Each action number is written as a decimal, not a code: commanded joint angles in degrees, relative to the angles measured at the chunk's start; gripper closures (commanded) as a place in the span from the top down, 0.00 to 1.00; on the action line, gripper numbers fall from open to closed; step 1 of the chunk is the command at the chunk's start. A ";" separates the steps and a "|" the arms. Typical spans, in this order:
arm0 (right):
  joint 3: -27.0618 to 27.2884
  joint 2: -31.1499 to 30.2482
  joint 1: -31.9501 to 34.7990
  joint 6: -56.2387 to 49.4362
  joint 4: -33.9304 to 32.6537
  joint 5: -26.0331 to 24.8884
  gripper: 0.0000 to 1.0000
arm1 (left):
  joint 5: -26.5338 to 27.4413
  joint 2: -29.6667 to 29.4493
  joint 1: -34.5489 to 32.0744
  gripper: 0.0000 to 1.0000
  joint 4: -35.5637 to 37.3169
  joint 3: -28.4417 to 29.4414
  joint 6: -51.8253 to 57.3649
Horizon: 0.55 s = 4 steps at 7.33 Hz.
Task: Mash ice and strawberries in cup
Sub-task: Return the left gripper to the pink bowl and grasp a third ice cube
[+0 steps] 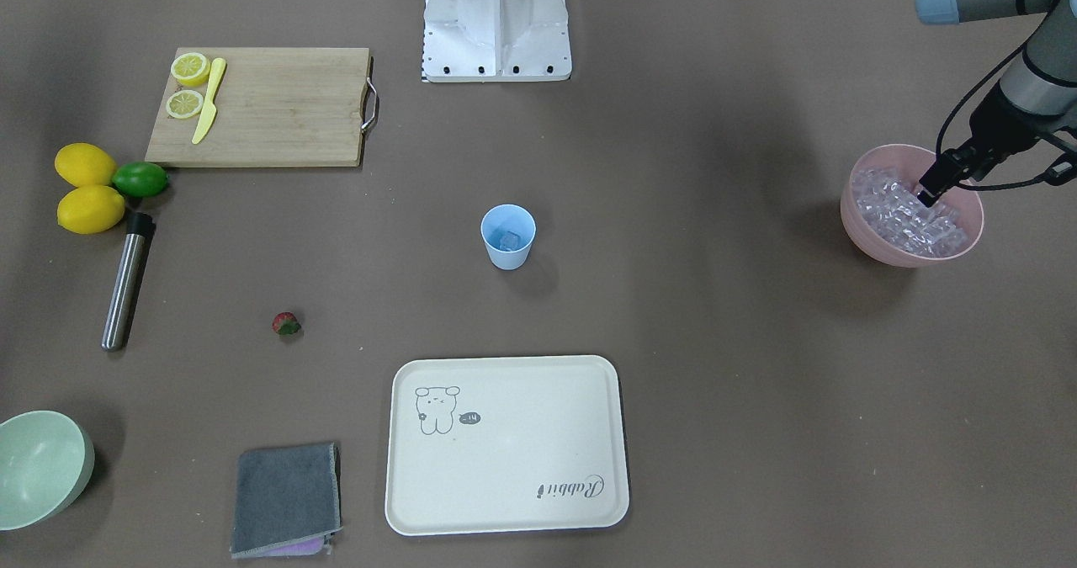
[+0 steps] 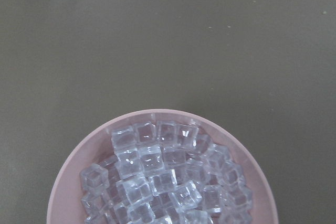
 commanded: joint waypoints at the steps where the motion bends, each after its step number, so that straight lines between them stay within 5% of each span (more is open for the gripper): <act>1: -0.02 0.15 -0.01 -0.02 0.01 0.00 1.00 | 2.32 0.25 1.60 0.97 -3.87 2.69 -5.49; 4: 0.07 0.24 -0.01 -0.02 0.01 0.00 1.00 | 2.41 0.42 1.61 0.97 -6.95 6.65 -5.51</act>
